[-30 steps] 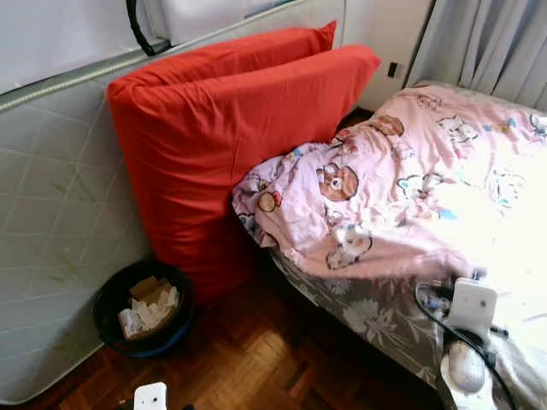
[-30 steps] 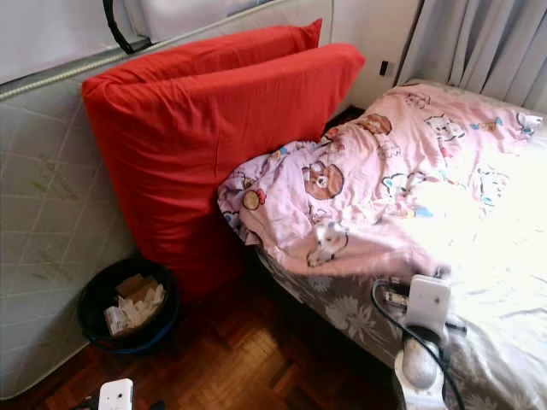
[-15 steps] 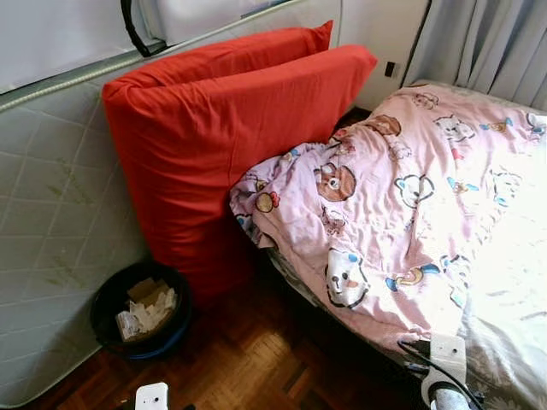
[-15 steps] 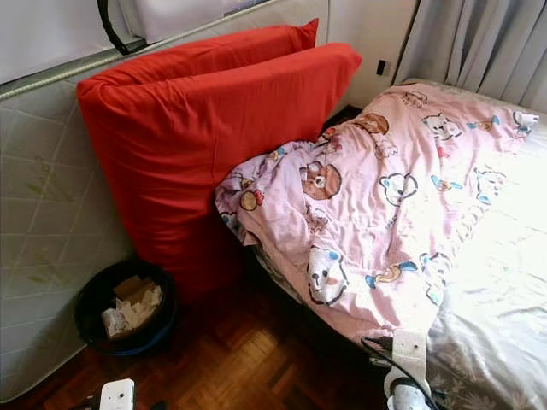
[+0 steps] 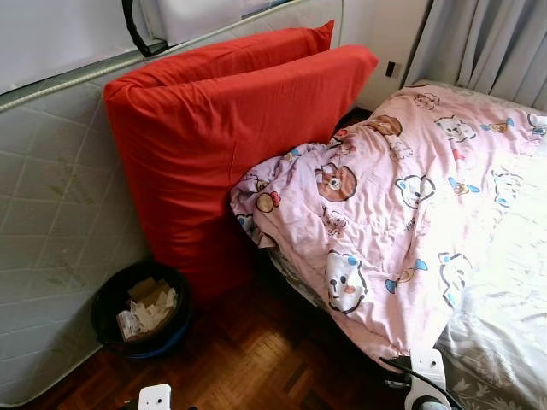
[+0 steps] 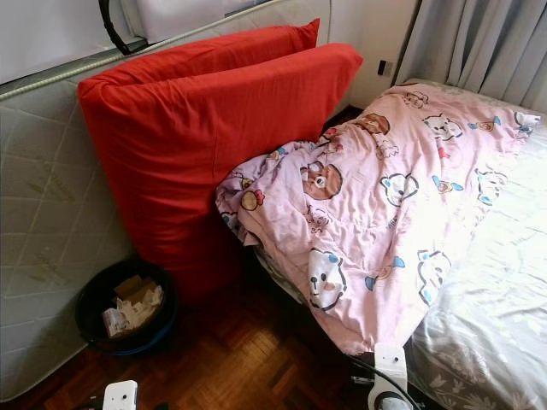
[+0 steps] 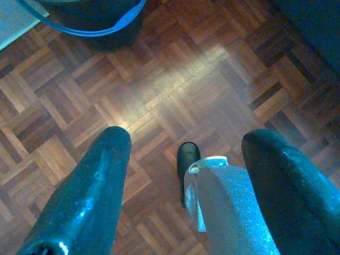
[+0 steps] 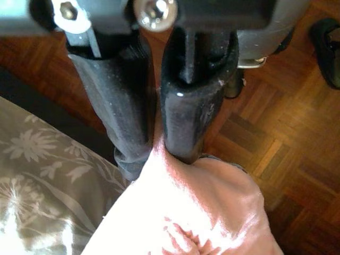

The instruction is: Clean up the room

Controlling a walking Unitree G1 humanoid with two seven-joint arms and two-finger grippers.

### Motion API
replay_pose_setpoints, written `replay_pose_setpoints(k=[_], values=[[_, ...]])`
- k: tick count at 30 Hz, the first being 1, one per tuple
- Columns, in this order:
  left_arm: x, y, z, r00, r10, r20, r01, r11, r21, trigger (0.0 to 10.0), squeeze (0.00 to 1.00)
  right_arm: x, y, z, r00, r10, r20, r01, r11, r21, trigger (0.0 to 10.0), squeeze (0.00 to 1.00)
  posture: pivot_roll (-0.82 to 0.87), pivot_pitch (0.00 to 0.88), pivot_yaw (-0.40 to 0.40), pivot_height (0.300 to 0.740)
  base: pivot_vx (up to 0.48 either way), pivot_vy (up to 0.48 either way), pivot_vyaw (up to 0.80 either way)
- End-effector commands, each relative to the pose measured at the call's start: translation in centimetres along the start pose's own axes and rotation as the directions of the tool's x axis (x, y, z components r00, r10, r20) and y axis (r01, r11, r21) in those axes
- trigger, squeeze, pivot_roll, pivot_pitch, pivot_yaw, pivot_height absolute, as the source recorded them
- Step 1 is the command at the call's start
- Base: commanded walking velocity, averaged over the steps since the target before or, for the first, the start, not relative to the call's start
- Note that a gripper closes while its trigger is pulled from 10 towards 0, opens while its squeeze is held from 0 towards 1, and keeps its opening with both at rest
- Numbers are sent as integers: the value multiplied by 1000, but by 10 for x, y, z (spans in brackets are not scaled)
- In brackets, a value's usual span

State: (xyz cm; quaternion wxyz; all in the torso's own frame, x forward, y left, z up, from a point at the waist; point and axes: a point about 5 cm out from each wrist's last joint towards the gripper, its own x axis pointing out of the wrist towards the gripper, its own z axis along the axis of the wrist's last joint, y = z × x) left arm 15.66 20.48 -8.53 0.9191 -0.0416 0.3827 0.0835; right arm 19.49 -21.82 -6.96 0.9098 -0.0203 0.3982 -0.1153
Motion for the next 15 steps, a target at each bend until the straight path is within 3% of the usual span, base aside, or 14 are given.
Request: replay_pose_setpoints(k=[1, 5, 6, 7, 8, 15], values=[[-2, 1, -6, 1000, -2, -26, 3, 1000, 16, 10000, 0, 0, -3, -5, 999, -16, -29, 16, 1000, 26, 10000, 0, -31, 69, 11, 740, 0, 0, 0], [-2, 1, -5, 1000, -4, -25, 5, 1000, 17, 10000, 0, 0, -6, -6, 999, -33, -39, 35, 998, 48, 10000, 0, -33, 69, 13, 740, 0, 0, 0], [-2, 0, -5, 1000, -5, -24, 6, 1000, 19, 10000, 0, 0, -7, -6, 999, -32, -40, 34, 998, 50, 10000, 557, -32, 71, 13, 740, 0, 0, 0], [-2, 0, -5, 1000, -5, -24, 6, 1000, 19, 10000, 0, 0, -7, -6, 999, -32, -40, 34, 998, 50, 10000, 557, -32, 71, 13, 740, 0, 0, 0], [-1, 0, -5, 1000, -6, -23, 6, 1000, 19, 10000, 0, 0, -7, -6, 999, -31, -43, 33, 998, 50, 10000, 875, -32, 71, 13, 740, 0, 0, 0], [-1, 0, -4, 1000, -7, -18, 7, 1000, 22, 10000, 0, -1, -4, -11, 998, -11, -65, 15, 998, 57, 10000, 855, -31, 72, 15, 740, 0, 0, 0]])
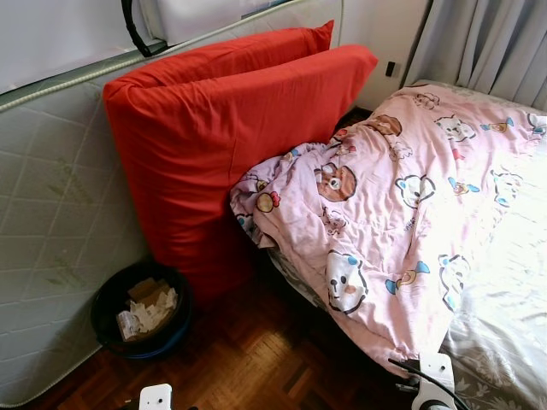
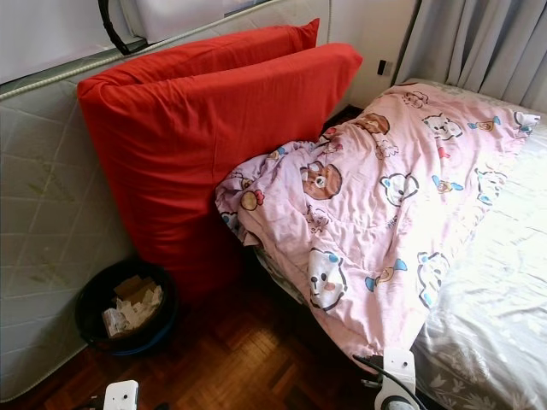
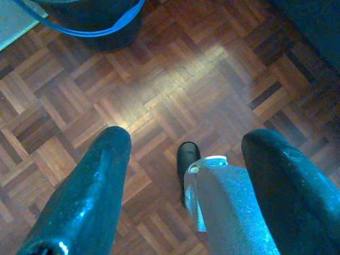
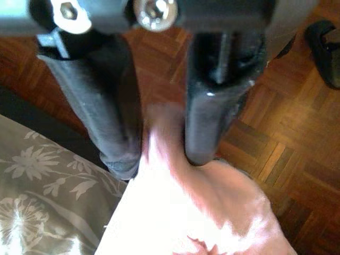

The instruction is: Clean up the room

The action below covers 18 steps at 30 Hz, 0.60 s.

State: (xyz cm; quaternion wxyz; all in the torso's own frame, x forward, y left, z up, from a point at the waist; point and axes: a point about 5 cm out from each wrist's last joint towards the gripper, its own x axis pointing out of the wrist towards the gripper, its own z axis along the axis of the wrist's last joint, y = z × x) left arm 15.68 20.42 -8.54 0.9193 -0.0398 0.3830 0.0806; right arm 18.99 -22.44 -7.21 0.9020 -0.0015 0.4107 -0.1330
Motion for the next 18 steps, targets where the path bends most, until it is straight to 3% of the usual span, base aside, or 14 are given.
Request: replay_pose_setpoints(k=[1, 8, 9, 18], values=[[-1, 1, -4, 1000, -3, -15, 3, 1000, 17, 10000, 0, -1, 2, -8, 999, 9, -38, -8, 1000, 11, 10000, 831, -30, 73, 16, 740, 0, 0, 0], [-1, -1, -3, 1000, -8, -4, 8, 1000, 19, 10000, 0, -2, 3, -12, 998, 20, -54, -20, 1000, 8, 10000, 784, -30, 73, 15, 740, 0, 0, 0], [-1, -1, -3, 1000, -9, -3, 9, 1000, 19, 10000, 0, -2, 3, -12, 998, 28, -55, -28, 1000, 4, 10000, 0, -30, 73, 15, 740, 0, 0, 0], [-1, -2, -2, 1000, -15, -3, 15, 1000, 27, 10000, 0, -3, 23, -10, 987, 159, -35, -159, 987, -7, 10000, 0, -46, 74, 19, 740, 0, 0, 0]])
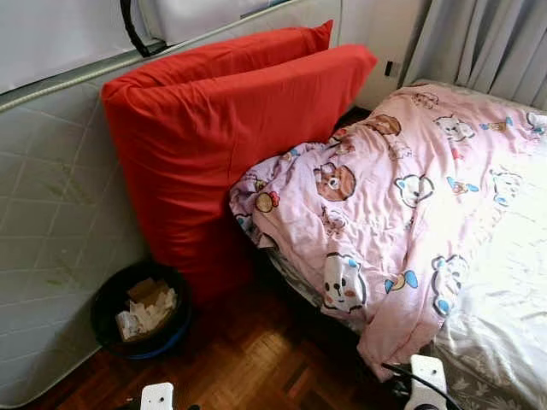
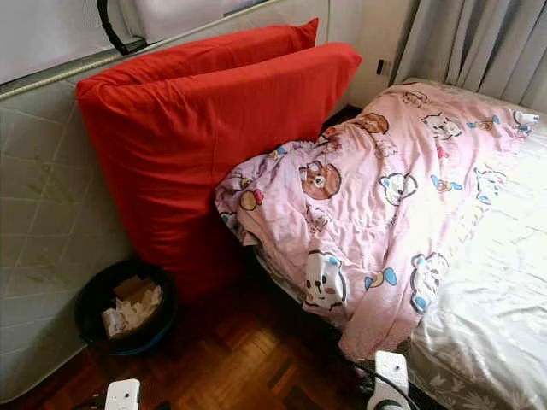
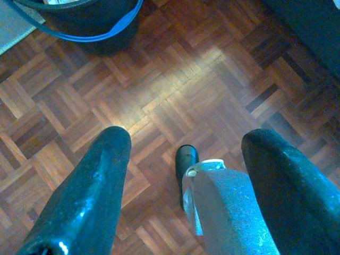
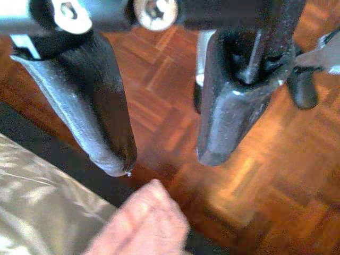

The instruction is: Clean up the room

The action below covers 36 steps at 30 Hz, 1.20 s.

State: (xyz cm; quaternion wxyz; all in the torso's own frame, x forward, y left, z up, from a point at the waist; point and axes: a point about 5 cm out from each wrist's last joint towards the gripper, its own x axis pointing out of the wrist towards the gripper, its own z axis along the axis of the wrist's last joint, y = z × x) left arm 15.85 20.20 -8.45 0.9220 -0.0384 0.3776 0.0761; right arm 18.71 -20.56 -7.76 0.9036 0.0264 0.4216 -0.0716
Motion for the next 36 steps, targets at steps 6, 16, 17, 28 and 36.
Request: replay_pose_setpoints(k=[6, 16, 17, 28, 36], values=[[-1, 1, -2, 1000, -1, -14, 2, 1000, 16, 10000, 0, -1, 14, -11, 997, 73, -39, -71, 997, 30, 10000, 0, -36, 74, 20, 740, 0, 0, 0], [1, 2, 1, 1000, 15, -10, -15, 1000, -4, 10000, 0, -7, -3, -29, 997, 20, -74, -14, 997, 78, 10000, 0, -30, 65, 19, 740, 0, 0, 0], [1, 2, 2, 1000, 16, -7, -16, 1000, -4, 10000, 0, -8, -3, -30, 997, 15, -80, -10, 998, 67, 10000, 0, -29, 62, 22, 740, 0, 0, 800], [2, 3, 1, 999, 23, -29, -24, 1000, -20, 10000, 0, -10, -7, -35, 995, -5, -102, 9, 999, 32, 10000, 0, -33, 34, 13, 740, 0, 0, 800], [2, -1, 0, 999, 23, -35, -25, 999, -31, 10000, 0, -7, -7, -27, 997, -9, -81, 11, 1000, 24, 10000, 0, -28, 27, -3, 740, 0, 0, 800]])
